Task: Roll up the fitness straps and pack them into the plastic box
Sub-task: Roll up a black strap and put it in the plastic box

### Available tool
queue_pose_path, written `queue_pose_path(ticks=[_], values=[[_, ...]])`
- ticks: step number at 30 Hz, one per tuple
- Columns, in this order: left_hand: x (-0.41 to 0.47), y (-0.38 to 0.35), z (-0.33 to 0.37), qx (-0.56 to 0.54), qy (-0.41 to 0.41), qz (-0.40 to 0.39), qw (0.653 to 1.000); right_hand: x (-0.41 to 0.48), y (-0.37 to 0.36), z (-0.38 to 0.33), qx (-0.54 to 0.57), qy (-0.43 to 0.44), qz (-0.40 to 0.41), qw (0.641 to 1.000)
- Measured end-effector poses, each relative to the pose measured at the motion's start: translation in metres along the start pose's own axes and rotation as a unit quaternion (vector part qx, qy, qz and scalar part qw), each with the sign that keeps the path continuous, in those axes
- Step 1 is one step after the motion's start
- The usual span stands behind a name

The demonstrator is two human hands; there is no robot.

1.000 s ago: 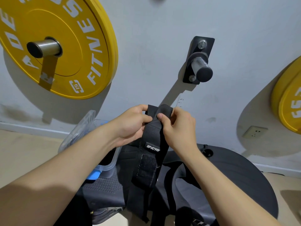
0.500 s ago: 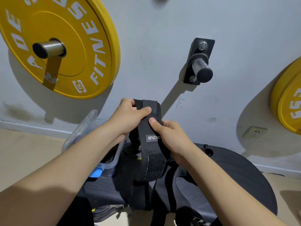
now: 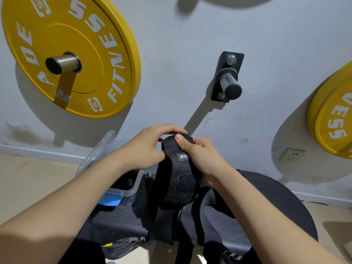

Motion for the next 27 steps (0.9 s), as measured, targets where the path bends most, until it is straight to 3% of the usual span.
queue_pose_path(ticks=[4,7,10,13,16,19,21,24,27], values=[[0.002,0.008,-0.004,-0.041,0.039,0.044,0.997,-0.004,-0.006,0.007,0.081,-0.075,-0.023,0.994],[-0.002,0.016,-0.032,-0.126,0.112,0.092,0.981,-0.017,-0.015,0.011,0.055,-0.142,-0.104,0.983],[-0.015,0.015,-0.077,-0.175,0.238,0.149,0.944,-0.023,-0.008,-0.012,0.083,-0.064,-0.133,0.986],[-0.026,-0.006,-0.111,-0.198,0.336,0.12,0.913,-0.027,0.004,-0.038,0.167,0.036,-0.136,0.976],[-0.033,-0.028,-0.118,-0.224,0.368,0.074,0.9,-0.029,0.022,-0.058,0.157,0.124,-0.106,0.974],[-0.031,-0.047,-0.116,-0.214,0.351,0.013,0.912,-0.027,0.027,-0.061,0.095,0.147,-0.079,0.981],[-0.028,-0.057,-0.115,-0.199,0.328,-0.02,0.923,-0.02,0.029,-0.053,0.041,0.125,-0.043,0.99],[-0.031,-0.066,-0.125,-0.131,0.314,-0.056,0.939,-0.01,0.041,-0.038,-0.066,0.069,0.082,0.992],[-0.047,-0.081,-0.145,-0.074,0.362,-0.115,0.922,-0.003,0.054,-0.017,-0.018,-0.01,0.155,0.988]])
Point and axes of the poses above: each hand's wrist, its own x-axis towards the middle knuckle, its own y-axis out of the back of the hand, z = x × y, the point moved 10 cm from there along x, towards the middle knuckle, and after that the axes turned 7 degrees about -y, right-handed, at the moved point
